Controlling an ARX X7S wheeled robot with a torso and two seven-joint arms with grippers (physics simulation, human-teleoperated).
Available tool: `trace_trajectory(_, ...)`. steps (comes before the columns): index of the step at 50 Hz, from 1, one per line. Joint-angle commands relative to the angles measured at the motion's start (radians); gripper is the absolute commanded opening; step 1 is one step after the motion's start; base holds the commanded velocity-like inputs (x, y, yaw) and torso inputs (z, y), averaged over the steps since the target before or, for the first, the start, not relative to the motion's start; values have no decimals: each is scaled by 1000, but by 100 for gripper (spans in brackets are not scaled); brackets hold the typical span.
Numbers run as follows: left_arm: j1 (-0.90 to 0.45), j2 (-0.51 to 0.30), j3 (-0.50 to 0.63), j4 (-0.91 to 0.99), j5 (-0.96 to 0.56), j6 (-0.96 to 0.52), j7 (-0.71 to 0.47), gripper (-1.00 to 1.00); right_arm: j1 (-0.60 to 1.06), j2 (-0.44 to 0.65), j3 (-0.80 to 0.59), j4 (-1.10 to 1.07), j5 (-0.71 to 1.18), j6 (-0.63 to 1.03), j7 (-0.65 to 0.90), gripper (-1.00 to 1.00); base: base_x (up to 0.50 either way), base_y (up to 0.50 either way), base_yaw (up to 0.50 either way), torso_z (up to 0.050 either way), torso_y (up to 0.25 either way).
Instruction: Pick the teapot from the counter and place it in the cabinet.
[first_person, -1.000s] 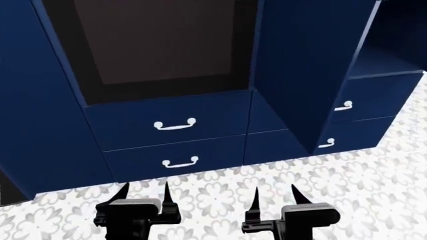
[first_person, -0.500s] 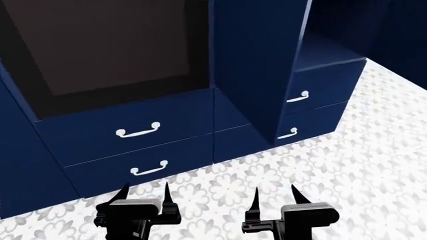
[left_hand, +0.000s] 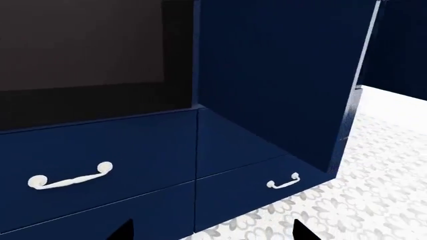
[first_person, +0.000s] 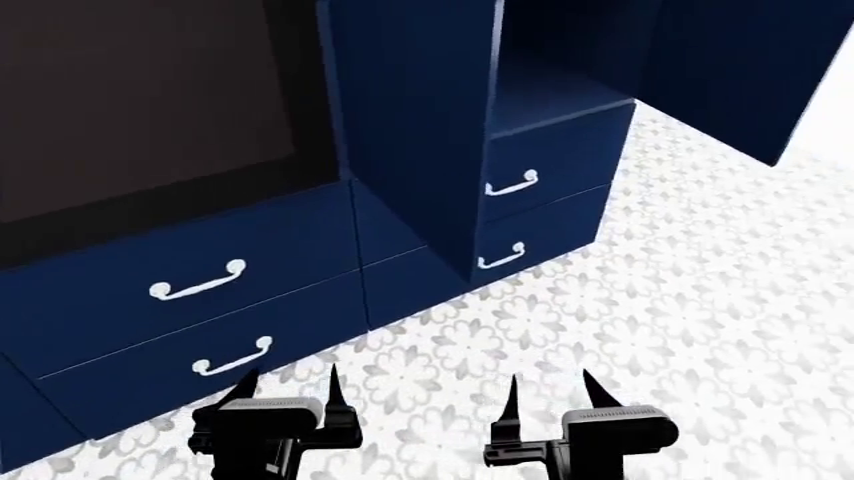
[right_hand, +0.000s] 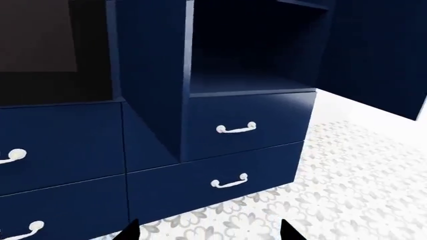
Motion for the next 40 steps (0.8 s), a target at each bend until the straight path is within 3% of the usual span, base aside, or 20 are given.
trace_trajectory(1,1,-6,6,1,-7,1,-7,100,5,4,-6,3,5,0,8,100,0,0,-500,0,0)
trace_trajectory(40,0,-21,28,-2,-25,11,-25,100,4,21,-28,-1,20,-1,28,100,0,0,-500,0,0)
